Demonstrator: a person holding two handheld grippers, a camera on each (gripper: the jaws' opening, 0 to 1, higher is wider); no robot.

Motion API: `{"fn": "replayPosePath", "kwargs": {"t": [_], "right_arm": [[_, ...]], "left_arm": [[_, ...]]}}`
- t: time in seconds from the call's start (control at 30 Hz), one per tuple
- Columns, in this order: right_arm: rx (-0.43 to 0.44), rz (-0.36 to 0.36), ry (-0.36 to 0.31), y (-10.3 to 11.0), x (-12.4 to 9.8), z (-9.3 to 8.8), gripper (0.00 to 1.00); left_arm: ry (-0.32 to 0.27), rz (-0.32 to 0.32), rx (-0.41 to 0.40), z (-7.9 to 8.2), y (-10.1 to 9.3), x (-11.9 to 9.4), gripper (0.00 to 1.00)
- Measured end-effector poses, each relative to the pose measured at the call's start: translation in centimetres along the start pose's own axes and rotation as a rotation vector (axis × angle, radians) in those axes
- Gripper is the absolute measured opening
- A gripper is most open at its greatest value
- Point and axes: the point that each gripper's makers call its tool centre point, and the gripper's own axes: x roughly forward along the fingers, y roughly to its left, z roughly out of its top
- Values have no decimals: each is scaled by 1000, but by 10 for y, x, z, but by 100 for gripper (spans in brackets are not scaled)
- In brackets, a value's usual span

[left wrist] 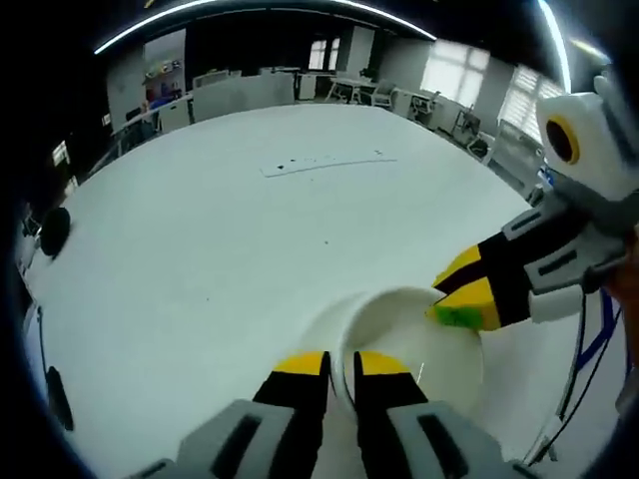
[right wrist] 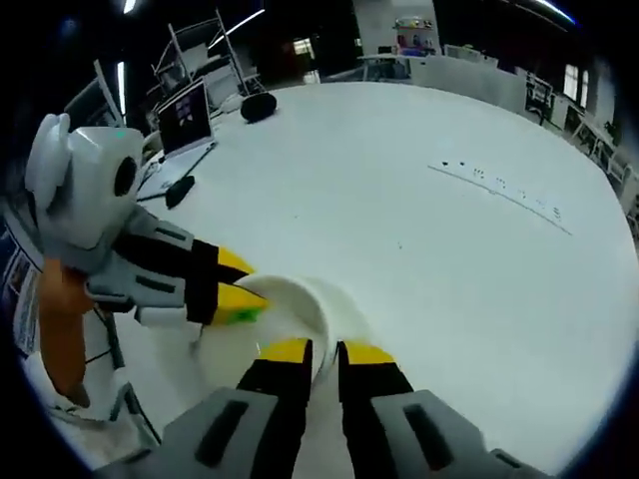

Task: Tidy tabletop coffee trays, cups and spoons，present forward

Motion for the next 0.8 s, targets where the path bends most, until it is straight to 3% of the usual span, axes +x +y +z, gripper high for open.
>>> {"fn": "replayPosePath", "kwargs": {"t": [0.2,0.3,0.4,0.47,0.6,0.73,0.8], "right_arm": [[-71,18,-155,8,-10,17,21],[-106,1,-239,6,-19,28,26],[-166,-49,-229,-3,-21,27,27],[-175,-61,-245,-5,-23,27,28],[-175,-65,-321,-10,-37,37,30],[-195,-114,-427,-12,-65,46,33],[-178,-123,-496,-12,-90,53,33]], "left_arm": [[-130,-69,-25,13,-5,-10,19],[-243,-91,8,27,-7,-21,20],[-334,-111,61,35,-11,-34,20],[-384,-76,92,47,6,-37,20],[-507,-58,120,51,9,-54,20],[-571,-15,146,52,24,-67,20],[-596,-2,146,50,28,-79,20]]}}
